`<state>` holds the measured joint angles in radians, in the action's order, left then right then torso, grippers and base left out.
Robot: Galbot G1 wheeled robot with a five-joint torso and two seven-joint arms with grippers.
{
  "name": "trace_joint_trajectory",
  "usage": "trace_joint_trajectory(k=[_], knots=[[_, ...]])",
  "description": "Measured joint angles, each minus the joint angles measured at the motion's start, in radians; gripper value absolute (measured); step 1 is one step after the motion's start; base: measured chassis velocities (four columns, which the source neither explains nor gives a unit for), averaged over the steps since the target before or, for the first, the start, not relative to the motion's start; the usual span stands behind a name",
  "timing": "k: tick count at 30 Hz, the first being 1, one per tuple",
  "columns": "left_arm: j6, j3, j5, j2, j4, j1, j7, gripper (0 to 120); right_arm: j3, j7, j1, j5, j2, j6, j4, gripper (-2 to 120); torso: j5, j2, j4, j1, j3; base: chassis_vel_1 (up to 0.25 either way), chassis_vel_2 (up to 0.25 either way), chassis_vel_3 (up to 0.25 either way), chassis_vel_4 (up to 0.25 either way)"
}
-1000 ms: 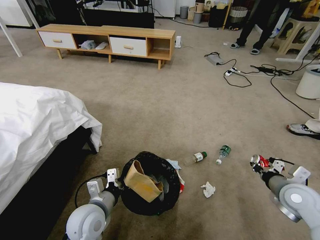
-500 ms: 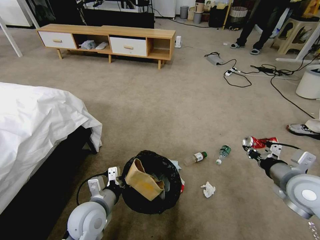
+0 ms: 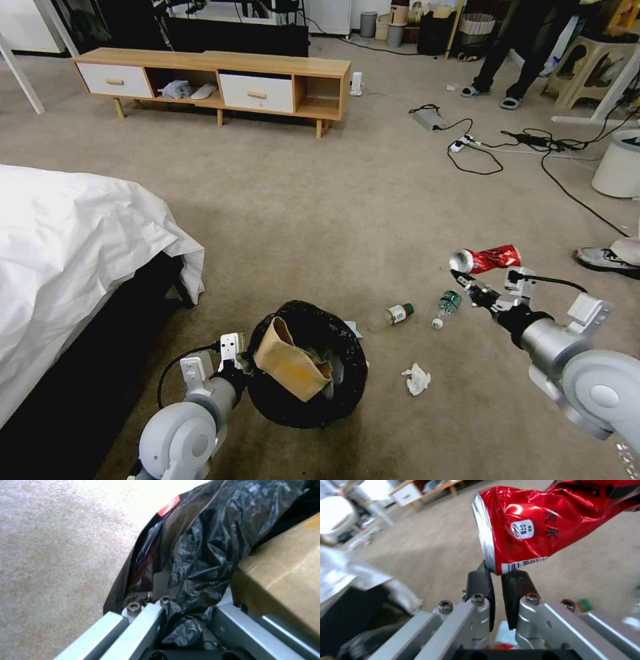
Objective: Pick up the trash bin and place the garbage on the floor into it.
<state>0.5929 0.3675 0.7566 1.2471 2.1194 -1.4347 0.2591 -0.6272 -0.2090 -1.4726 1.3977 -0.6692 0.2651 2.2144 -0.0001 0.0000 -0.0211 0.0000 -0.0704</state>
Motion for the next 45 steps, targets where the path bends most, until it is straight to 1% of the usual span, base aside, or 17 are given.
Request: trace_joint_trajectory(k=[7, 9, 21, 23, 25, 27, 29, 32, 34, 39, 41, 45], knots=[[0.002, -0.012, 0.000, 0.001, 0.000, 0.009, 0.001, 0, 0.070, 0.052, 0.018, -0.001, 0.010, -0.009, 0.023, 6, 0.0000, 0.000, 0.0001, 0.000, 0.000, 0.000, 0.000, 0.000, 0.000], [0.003, -0.013, 0.001, 0.002, 0.002, 0.010, 0.001, 0, 0.093, 0.081, 0.019, -0.005, 0.015, -0.010, 0.032, 6, 0.0000, 0.000, 0.0000, 0.000, 0.000, 0.000, 0.000, 0.000, 0.000], [0.004, -0.019, 0.001, 0.010, 0.002, 0.020, 0.005, 0, 0.130, 0.110, 0.013, -0.018, 0.037, -0.008, 0.043, 6, 0.0001, 0.000, 0.0001, 0.000, 0.000, 0.000, 0.000, 0.000, 0.000], [0.005, -0.025, 0.001, 0.012, -0.001, 0.027, 0.008, 0, 0.130, 0.148, 0.005, -0.023, 0.050, -0.005, 0.048, 6, 0.0000, 0.000, 0.0000, 0.000, 0.000, 0.000, 0.000, 0.000, 0.000], [0.005, -0.026, 0.002, 0.013, -0.002, 0.029, 0.009, 0, 0.130, 0.155, 0.004, -0.023, 0.054, -0.004, 0.049, 6, 0.0001, 0.000, 0.0000, 0.000, 0.000, 0.000, 0.000, 0.000, 0.000], [0.006, -0.031, 0.002, 0.014, -0.005, 0.033, 0.010, 0, 0.135, 0.191, 0.002, -0.020, 0.065, -0.002, 0.052, 6, 0.0000, 0.000, 0.0000, 0.000, 0.000, 0.000, 0.000, 0.000, 0.000], [0.006, -0.031, 0.002, 0.014, -0.006, 0.034, 0.011, 0, 0.137, 0.201, 0.002, -0.017, 0.067, 0.000, 0.053, 6, 0.0000, 0.000, 0.0000, 0.000, 0.000, 0.000, 0.000, 0.000, 0.000], [0.006, -0.032, 0.003, 0.014, -0.007, 0.034, 0.011, 0, 0.153, 0.250, 0.004, 0.000, 0.069, 0.005, 0.054, 6, 0.0000, 0.000, 0.0000, 0.000, 0.000, 0.000, 0.000, 0.000, 0.000], [0.006, -0.032, 0.004, 0.014, -0.007, 0.034, 0.011, 0, 0.167, 0.262, 0.010, 0.008, 0.067, 0.007, 0.053, 6, -0.0001, 0.000, 0.0000, 0.000, 0.000, 0.000, 0.000, 0.000, 0.000], [0.006, -0.029, 0.006, 0.011, -0.006, 0.032, 0.011, 0, 0.221, 0.267, 0.034, 0.012, 0.052, 0.010, 0.045, 6, 0.0000, 0.000, 0.0001, 0.000, 0.000, 0.000, 0.000, 0.000, 0.000], [0.006, -0.028, 0.006, 0.012, -0.002, 0.027, 0.011, 0, 0.270, 0.262, 0.064, 0.012, 0.037, 0.011, 0.037, 6, 0.0000, 0.000, 0.0001, 0.000, 0.000, 0.000, 0.000, 0.000, 0.000], [0.006, -0.031, 0.004, 0.016, 0.001, 0.023, 0.011, 0, 0.302, 0.255, 0.081, 0.008, 0.027, 0.011, 0.029, 6, 0.0000, 0.000, 0.0001, 0.000, 0.000, 0.000, 0.000, 0.000, 0.000]])
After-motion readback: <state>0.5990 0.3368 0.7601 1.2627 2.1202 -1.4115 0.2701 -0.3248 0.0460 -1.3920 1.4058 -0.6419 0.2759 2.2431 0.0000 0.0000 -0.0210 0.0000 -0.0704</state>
